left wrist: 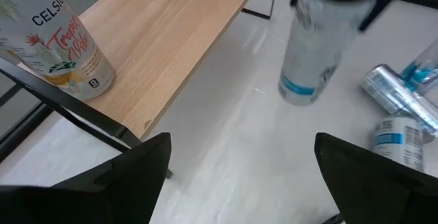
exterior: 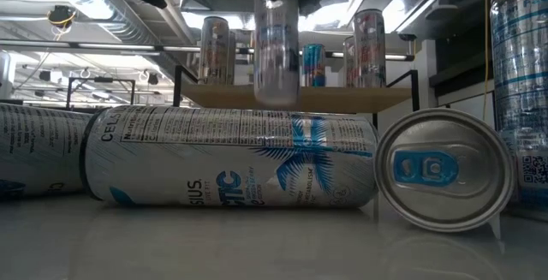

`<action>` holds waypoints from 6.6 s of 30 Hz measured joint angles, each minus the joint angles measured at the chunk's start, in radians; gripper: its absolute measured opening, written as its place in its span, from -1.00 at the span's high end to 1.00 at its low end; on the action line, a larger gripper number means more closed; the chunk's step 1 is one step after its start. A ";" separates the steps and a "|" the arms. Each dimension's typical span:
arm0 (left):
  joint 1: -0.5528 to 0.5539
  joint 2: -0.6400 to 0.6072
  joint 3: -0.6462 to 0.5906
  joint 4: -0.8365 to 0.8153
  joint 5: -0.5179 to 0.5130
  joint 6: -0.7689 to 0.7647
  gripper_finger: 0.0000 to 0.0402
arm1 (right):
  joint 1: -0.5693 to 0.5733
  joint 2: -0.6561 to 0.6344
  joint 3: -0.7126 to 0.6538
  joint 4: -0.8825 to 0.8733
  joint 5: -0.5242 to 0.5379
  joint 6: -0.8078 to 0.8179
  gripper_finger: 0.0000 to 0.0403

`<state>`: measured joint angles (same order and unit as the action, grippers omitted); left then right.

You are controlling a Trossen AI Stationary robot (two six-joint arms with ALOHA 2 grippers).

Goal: Sort soda cans
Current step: Put the bottom white blue soda can on the shelf

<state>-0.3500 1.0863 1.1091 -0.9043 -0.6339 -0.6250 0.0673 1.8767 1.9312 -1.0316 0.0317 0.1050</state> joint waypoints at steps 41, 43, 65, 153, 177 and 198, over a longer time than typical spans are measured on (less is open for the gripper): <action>0.030 0.239 0.000 0.223 0.063 0.158 -0.76 | -0.379 -0.122 0.206 -0.020 -0.187 -0.271 -0.27; 0.038 0.239 0.000 0.232 0.077 0.165 -0.76 | -0.398 -0.116 0.220 -0.020 -0.217 -0.272 -0.27; 0.077 0.238 0.000 0.271 0.079 0.156 -0.76 | -0.469 0.021 0.236 -0.091 -0.231 -0.374 -0.27; 0.076 0.238 0.000 0.270 0.078 0.154 -0.76 | -0.467 0.041 0.235 0.022 -0.206 -0.373 -0.71; 0.077 0.238 -0.001 0.270 0.078 0.154 -0.76 | -0.264 -0.108 0.235 -0.098 -0.259 -0.352 -0.71; 0.072 0.238 -0.001 0.278 0.077 0.154 -0.76 | -0.042 0.074 0.234 -0.276 0.067 -0.249 -0.71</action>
<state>-0.2779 1.3239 1.1080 -0.6261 -0.5566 -0.4706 0.0253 1.9503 2.1651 -1.3079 0.0992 -0.1440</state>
